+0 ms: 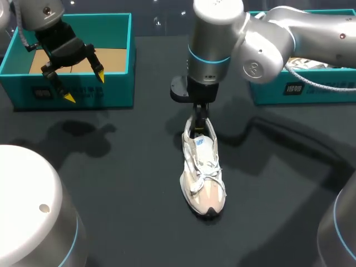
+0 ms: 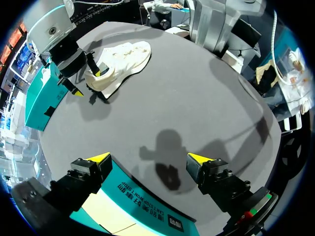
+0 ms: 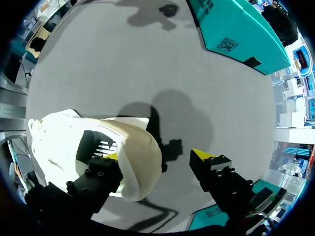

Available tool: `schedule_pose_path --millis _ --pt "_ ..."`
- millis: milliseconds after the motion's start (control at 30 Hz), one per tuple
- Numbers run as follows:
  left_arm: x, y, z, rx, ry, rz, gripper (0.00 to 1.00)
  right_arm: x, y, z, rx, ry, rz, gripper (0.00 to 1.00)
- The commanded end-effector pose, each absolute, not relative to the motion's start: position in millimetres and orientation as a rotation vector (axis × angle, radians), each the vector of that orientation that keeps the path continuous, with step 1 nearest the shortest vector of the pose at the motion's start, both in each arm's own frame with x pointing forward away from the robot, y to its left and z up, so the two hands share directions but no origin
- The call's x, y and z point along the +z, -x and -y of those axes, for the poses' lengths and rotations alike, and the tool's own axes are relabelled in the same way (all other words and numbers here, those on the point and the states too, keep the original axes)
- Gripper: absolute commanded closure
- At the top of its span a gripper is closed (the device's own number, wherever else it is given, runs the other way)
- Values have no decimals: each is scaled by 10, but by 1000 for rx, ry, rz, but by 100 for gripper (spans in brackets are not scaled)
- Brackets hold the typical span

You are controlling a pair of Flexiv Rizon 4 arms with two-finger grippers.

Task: Take the shoe out of the shoebox, open the shoe tongue, remove and reinsert the insole, then place the shoe into the shoebox

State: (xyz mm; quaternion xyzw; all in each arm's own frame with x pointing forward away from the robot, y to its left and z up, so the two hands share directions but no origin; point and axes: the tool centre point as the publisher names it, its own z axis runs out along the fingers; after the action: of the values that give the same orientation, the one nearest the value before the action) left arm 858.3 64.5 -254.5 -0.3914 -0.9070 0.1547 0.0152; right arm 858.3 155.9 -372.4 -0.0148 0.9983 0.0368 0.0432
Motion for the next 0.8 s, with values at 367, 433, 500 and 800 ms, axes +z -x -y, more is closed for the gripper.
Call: schedule_pose_path --millis 367,433,500,800 --pt "-2545 -8575 -648 478 1219 2824 0 -3870 -8533 -1619 128 35 -3077 59" --pt "-2545 -8575 -648 478 1219 2824 0 -3876 -8525 -1619 128 29 -3079 76" --pt "-2545 -8575 -648 478 1219 2824 0 -3875 -8511 -1614 126 20 -3082 95" --pt "-2545 -8575 -648 478 1219 2824 0 -3483 -8453 -1567 138 -8 -3064 100"
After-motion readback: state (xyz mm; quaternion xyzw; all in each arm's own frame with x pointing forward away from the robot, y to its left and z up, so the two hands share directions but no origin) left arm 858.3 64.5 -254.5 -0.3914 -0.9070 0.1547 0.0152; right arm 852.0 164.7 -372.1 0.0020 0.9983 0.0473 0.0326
